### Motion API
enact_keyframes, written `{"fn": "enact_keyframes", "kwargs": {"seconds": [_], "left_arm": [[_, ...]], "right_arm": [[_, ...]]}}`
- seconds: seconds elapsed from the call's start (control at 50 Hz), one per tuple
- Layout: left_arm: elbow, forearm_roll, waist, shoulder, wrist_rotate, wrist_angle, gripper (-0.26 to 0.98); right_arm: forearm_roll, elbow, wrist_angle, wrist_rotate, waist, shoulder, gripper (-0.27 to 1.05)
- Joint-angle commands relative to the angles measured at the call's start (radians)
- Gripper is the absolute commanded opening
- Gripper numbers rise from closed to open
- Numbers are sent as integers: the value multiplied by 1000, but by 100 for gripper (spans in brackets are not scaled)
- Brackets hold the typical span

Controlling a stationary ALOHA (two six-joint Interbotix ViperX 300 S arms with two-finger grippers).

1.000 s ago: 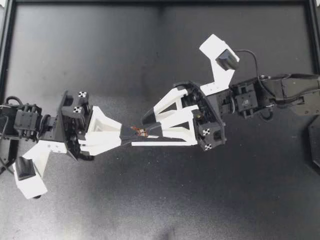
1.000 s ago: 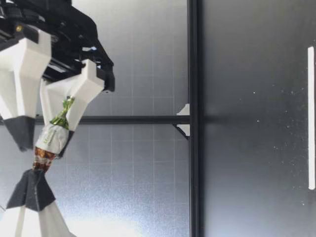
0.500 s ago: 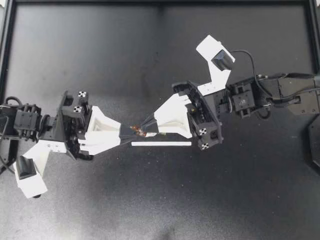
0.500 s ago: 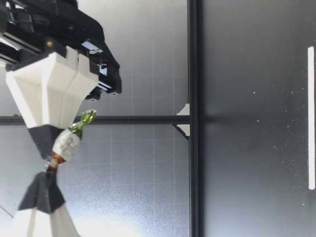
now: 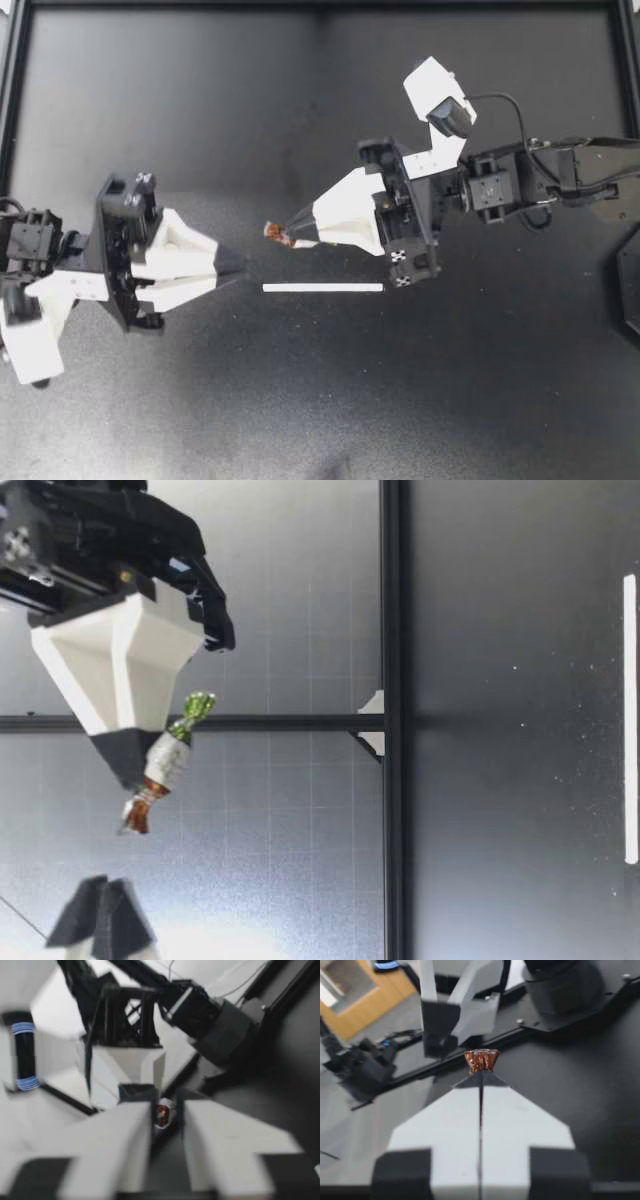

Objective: Pick up the candy and unwrap it.

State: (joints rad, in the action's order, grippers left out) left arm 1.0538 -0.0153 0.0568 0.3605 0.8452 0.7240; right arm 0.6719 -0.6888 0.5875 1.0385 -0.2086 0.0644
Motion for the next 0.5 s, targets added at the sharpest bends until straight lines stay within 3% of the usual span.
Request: {"fn": "enact_keyframes", "kwargs": {"seconds": [0.0,0.08,0.18,0.26,0.48], "left_arm": [[-15,-117,-2,-6,-150,14,45],[-34,-253,-3,-51,-344,17,65],[-71,-360,-2,-121,-525,15,66],[-95,-387,-3,-166,-627,17,65],[-123,-377,-2,-202,-756,9,65]], "right_arm": [[-2,38,-31,-26,-6,31,-21],[-2,52,-64,-75,5,28,-21],[-3,64,-95,-112,20,26,-21],[-3,67,-118,-135,29,28,-21],[-3,61,-158,-150,32,34,-21]]}}
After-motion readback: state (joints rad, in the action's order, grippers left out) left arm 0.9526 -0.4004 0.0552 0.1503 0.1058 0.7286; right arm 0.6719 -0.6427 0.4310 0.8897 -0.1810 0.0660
